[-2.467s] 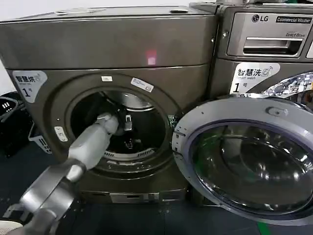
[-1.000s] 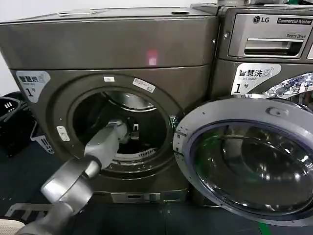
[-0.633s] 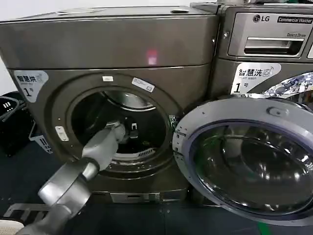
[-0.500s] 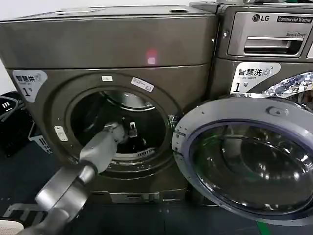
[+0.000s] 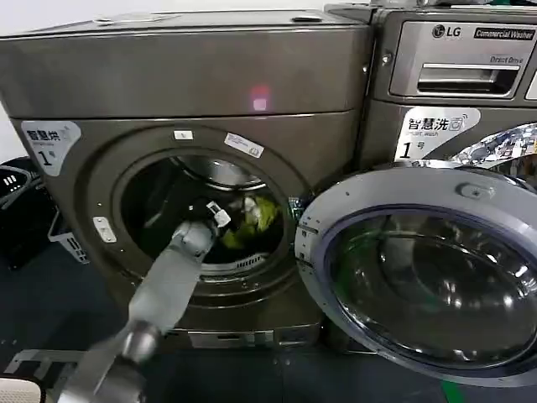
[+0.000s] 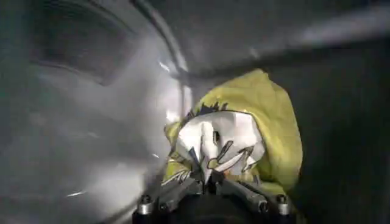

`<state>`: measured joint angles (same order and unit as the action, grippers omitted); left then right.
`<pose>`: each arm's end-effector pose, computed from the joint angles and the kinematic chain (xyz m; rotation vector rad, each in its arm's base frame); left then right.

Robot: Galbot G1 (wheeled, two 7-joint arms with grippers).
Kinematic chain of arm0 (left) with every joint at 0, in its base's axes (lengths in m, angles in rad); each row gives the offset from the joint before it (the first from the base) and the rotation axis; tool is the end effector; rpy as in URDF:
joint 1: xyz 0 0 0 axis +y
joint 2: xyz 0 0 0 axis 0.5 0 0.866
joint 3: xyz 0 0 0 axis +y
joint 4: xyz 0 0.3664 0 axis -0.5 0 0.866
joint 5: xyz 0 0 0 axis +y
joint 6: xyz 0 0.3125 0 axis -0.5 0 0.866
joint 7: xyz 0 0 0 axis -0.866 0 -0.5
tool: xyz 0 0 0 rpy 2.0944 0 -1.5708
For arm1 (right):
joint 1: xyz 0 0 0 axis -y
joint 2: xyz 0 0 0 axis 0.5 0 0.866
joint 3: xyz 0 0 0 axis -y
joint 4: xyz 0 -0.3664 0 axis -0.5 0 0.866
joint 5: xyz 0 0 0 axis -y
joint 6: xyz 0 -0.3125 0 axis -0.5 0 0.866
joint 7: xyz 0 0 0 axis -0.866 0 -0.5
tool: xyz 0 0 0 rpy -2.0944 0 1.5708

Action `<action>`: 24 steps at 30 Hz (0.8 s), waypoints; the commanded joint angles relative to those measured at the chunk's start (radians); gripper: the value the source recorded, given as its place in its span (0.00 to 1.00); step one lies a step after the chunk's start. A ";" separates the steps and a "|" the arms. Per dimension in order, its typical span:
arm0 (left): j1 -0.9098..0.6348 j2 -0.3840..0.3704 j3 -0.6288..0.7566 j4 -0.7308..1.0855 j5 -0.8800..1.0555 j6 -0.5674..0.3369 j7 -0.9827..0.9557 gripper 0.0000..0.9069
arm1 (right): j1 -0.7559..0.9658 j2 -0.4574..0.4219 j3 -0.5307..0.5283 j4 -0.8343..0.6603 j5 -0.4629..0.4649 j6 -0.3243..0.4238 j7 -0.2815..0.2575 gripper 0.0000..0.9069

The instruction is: Grasp the clothes from the dryer.

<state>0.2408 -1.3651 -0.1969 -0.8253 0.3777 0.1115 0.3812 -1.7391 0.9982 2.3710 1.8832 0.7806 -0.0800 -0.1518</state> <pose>0.5700 0.0460 -0.2453 -0.5806 -2.6852 -1.0521 -0.1086 -0.3869 -0.0038 1.2105 2.1742 -0.6654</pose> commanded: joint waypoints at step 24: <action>0.513 -0.110 -0.309 -0.698 -0.278 -0.139 -0.518 0.00 | 0.006 -0.007 0.007 -0.011 0.040 0.081 0.030 1.00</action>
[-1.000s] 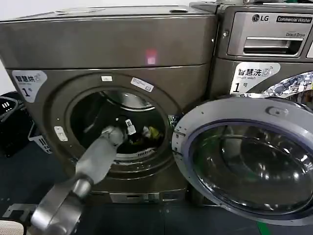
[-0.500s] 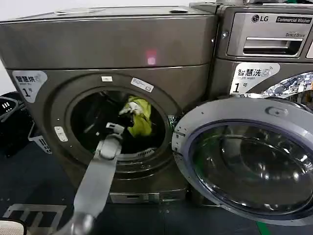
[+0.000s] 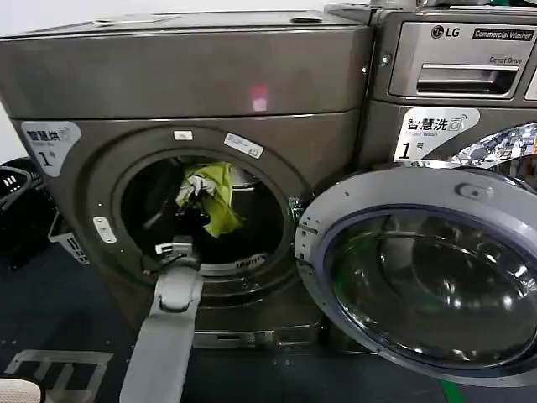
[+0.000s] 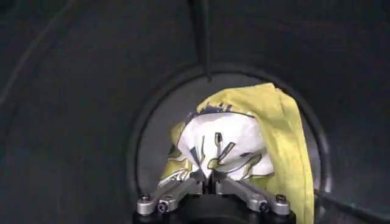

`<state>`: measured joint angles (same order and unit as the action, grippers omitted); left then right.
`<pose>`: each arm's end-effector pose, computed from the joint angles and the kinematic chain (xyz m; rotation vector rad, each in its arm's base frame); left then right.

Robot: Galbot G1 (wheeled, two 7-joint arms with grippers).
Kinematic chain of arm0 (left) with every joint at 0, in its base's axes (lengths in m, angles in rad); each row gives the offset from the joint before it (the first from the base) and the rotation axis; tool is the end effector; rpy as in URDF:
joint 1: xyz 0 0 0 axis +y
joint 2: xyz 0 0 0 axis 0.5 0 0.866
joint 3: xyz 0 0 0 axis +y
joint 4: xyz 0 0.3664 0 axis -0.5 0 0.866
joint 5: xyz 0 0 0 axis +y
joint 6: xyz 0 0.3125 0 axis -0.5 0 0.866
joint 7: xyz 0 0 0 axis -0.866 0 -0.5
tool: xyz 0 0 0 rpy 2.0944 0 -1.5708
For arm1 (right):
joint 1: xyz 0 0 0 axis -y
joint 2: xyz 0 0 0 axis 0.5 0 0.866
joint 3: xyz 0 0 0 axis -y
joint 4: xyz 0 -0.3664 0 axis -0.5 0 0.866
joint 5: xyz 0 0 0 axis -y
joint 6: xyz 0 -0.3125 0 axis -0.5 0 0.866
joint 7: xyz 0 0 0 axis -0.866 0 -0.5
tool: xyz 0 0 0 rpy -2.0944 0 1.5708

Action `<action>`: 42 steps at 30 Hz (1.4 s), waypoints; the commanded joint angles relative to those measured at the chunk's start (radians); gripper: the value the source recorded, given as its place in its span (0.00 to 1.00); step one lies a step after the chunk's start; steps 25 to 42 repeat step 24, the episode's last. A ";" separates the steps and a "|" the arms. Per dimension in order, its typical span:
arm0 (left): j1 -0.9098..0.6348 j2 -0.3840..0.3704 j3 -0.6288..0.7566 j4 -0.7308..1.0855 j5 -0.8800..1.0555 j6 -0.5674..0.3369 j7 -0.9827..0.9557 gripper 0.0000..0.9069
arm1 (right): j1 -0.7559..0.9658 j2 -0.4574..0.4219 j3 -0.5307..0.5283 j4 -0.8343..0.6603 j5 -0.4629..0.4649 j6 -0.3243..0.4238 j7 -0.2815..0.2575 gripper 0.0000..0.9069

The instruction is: Grasp the clothes from the dryer.

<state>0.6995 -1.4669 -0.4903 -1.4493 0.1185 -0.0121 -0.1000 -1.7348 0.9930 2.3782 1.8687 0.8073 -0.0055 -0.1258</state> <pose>0.4288 0.0317 -0.2734 -0.1492 2.8735 0.3121 -0.1113 -0.3903 -0.0037 1.1952 2.0826 -0.6634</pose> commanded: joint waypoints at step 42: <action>0.048 0.000 -0.001 -0.087 -0.027 0.010 -0.001 0.00 | 0.004 0.005 0.020 0.016 0.016 -0.016 -0.011 1.00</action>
